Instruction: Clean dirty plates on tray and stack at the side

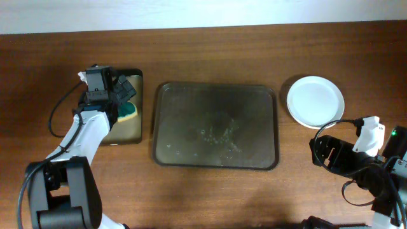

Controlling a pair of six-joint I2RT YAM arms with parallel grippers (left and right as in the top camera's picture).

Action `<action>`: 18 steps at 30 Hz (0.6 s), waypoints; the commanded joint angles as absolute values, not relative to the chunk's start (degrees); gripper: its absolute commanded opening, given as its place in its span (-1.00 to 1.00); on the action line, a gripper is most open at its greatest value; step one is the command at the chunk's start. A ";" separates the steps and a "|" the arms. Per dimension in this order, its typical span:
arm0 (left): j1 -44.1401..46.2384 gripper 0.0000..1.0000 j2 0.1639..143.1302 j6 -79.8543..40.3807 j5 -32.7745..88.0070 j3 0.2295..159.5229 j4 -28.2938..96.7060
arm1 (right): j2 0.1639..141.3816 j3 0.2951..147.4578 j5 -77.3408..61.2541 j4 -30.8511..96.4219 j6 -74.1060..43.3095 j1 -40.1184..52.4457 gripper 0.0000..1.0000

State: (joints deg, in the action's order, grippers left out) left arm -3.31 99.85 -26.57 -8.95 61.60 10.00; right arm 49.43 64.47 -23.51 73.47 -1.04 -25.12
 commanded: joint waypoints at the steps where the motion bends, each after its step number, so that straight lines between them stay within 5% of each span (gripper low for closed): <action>1: -3.53 0.99 98.65 -26.02 -8.75 61.76 9.91 | 49.84 63.79 -24.18 73.52 -0.43 -24.71 0.97; 14: -3.53 0.99 98.65 -26.02 -8.75 61.76 9.91 | 48.90 63.75 -23.33 73.32 -0.43 -24.23 0.97; 18: -3.53 0.99 98.65 -26.02 -8.78 61.76 9.91 | 40.62 63.75 -16.53 71.42 -0.43 -16.97 0.97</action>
State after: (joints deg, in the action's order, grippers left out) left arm -3.31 99.85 -26.57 -8.93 61.60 10.00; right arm 46.54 63.68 -22.59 72.84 -1.02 -22.02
